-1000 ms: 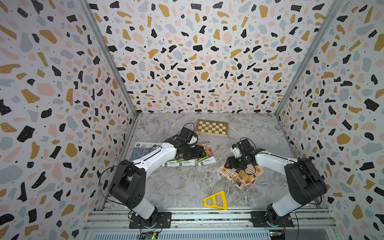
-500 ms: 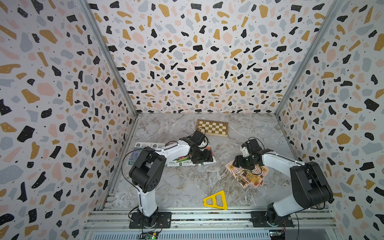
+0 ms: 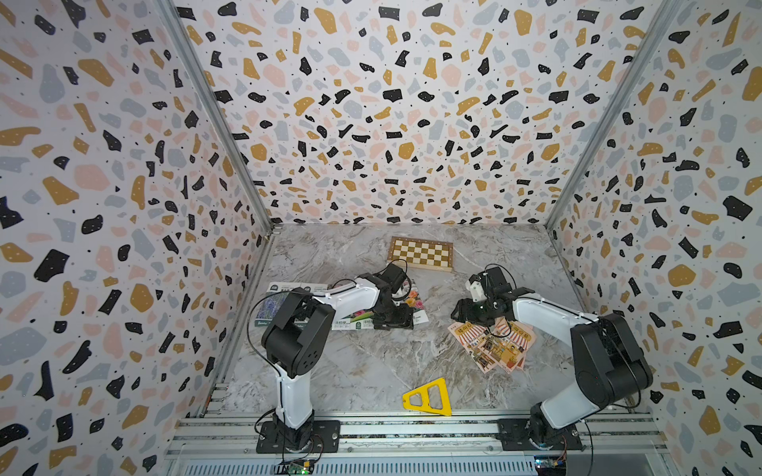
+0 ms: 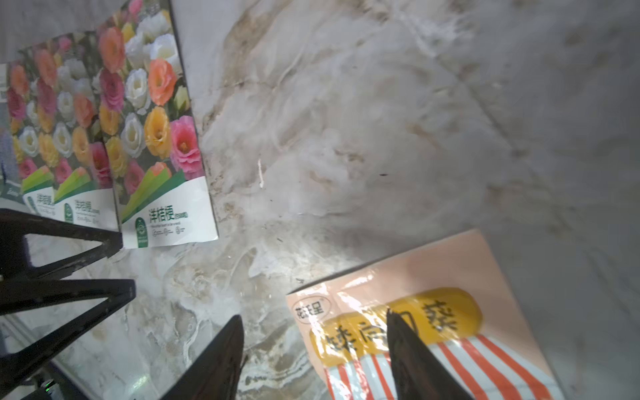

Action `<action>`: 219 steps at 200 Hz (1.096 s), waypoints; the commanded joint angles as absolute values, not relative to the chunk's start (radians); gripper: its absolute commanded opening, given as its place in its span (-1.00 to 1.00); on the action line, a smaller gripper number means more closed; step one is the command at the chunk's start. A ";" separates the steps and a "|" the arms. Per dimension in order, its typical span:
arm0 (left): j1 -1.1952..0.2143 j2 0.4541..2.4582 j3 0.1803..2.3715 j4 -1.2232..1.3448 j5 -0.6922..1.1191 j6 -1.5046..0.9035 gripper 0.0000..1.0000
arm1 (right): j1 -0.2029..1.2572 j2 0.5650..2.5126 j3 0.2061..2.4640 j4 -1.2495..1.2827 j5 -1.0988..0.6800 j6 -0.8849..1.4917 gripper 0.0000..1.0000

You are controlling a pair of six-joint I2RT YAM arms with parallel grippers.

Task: Arrange the seed packets in a row
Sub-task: Adjust the seed packet at the center of the board.

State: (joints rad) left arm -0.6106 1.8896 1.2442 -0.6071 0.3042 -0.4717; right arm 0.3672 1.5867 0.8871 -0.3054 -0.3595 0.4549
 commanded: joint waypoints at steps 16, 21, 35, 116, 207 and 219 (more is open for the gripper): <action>-0.607 1.855 1.278 -0.680 0.237 -0.431 0.56 | 0.413 1.661 0.961 -0.223 -0.507 0.475 0.24; -0.607 1.848 1.281 -0.684 0.233 -0.431 0.56 | 0.421 1.677 0.973 -0.220 -0.511 0.476 0.23; -0.607 1.823 1.284 -0.693 0.227 -0.435 0.56 | 0.445 1.723 1.013 -0.207 -0.513 0.481 0.21; -0.574 1.660 1.249 -0.700 0.120 -0.466 0.76 | 0.512 1.893 1.122 -0.196 -0.508 0.499 0.08; -0.531 1.596 1.212 -0.671 0.139 -0.485 0.80 | 0.547 1.894 1.137 -0.156 -0.595 0.524 -0.09; -0.531 1.595 1.213 -0.668 0.147 -0.485 0.80 | 0.538 1.893 1.140 -0.155 -0.614 0.519 -0.09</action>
State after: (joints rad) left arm -0.5331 1.6184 1.2232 -0.6788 0.1333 -0.4763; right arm 0.5541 1.9087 1.1194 -0.1543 -0.5762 0.5205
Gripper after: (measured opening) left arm 0.901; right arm 0.456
